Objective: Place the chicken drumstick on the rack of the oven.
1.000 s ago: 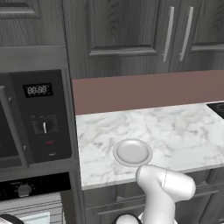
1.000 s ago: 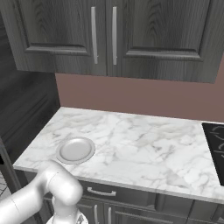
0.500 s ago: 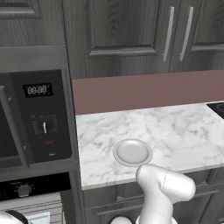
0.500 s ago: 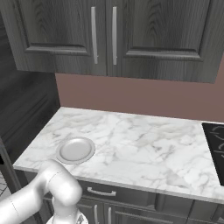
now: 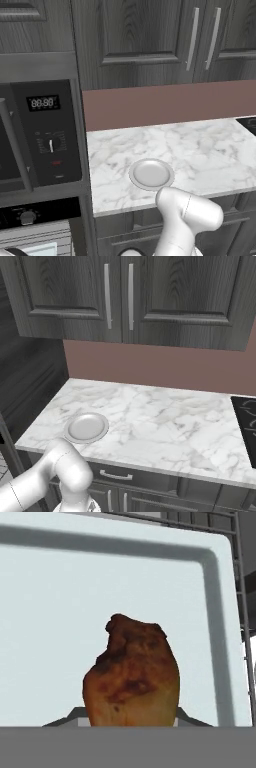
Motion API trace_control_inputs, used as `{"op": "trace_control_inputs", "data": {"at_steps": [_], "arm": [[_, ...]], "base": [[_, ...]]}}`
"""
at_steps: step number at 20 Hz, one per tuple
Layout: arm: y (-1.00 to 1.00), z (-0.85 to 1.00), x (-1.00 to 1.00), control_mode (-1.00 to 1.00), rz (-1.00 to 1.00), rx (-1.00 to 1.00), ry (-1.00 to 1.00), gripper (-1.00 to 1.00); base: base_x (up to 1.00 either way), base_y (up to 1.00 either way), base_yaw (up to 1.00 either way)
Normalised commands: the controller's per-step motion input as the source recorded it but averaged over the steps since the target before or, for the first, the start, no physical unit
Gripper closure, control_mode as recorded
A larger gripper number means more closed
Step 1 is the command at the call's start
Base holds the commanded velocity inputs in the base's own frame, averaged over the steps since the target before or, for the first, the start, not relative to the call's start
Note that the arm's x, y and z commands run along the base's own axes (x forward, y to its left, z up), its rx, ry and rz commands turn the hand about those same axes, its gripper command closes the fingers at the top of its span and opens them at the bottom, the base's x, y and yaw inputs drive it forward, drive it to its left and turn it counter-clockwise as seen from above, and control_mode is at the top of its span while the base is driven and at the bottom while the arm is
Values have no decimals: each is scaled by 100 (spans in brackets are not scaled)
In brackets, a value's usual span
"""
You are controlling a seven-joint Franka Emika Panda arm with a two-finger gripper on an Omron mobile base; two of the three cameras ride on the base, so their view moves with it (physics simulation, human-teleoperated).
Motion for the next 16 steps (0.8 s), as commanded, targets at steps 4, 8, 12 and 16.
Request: {"op": "trace_control_inputs", "data": {"at_steps": [4,8,12,16], "arm": [[0,-38,0,-100,-4,-4,0,100],[0,-25,2,-100,-3,-3,-2,100],[0,0,0,-100,0,0,0,100],[0,0,0,-100,0,0,0,-100]], "base": [[0,0,0],[0,0,0],[0,0,0],[0,0,0]]}}
